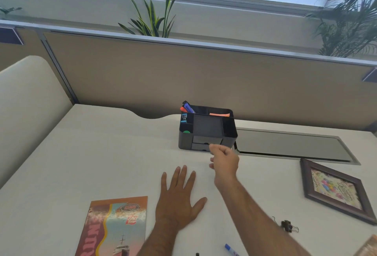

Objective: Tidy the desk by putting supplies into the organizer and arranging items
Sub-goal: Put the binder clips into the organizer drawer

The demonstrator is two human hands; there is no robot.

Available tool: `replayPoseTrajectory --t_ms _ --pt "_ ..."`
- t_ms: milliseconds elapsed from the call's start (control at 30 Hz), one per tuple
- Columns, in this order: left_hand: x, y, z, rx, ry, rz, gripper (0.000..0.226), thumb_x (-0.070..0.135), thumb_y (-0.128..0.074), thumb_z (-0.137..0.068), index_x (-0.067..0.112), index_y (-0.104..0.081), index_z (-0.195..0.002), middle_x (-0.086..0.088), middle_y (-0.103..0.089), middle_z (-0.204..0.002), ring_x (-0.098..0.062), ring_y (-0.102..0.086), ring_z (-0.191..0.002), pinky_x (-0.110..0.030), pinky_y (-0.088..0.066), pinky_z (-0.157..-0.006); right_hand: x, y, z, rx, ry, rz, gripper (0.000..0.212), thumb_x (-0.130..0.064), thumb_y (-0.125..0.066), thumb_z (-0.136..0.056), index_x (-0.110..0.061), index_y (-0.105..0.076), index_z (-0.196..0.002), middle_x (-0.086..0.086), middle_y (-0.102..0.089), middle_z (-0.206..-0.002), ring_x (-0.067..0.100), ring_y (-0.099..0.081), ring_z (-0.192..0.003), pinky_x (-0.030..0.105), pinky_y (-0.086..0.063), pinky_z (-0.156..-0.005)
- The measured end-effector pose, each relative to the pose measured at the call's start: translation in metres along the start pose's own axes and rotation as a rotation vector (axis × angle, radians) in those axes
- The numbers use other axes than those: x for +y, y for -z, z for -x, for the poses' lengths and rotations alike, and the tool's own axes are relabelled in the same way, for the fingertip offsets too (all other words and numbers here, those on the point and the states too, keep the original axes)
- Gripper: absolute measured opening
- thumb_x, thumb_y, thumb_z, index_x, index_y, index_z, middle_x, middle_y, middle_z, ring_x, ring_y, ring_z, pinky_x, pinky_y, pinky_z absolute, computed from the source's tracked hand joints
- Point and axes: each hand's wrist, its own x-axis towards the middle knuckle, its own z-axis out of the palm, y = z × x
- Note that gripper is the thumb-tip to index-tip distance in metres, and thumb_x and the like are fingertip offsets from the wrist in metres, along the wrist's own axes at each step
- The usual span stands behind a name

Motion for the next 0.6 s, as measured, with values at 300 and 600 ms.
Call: replayPoseTrajectory --t_ms 300,600 --pt "0.001 0.001 -0.001 0.000 0.011 0.009 0.079 0.078 -0.022 -0.088 0.028 -0.039 -0.147 -0.004 -0.030 -0.157 -0.026 -0.026 -0.145 -0.062 -0.016 -0.111 -0.003 -0.020 0.006 -0.144 -0.435 -0.436 0.019 -0.028 -0.071 -0.088 -0.013 -0.062 -0.096 0.005 -0.064 -0.106 0.023 -0.061 -0.099 0.034 -0.058 -0.080" --pt "0.000 0.001 -0.001 -0.008 0.006 -0.007 0.079 0.077 -0.021 -0.088 0.028 -0.037 -0.148 -0.004 -0.028 -0.158 -0.025 -0.022 -0.147 -0.062 -0.015 -0.112 -0.003 -0.035 -0.002 -0.174 -0.518 -0.569 0.026 -0.036 -0.071 -0.087 -0.014 -0.063 -0.099 0.006 -0.062 -0.111 0.021 -0.060 -0.096 0.029 -0.053 -0.068"
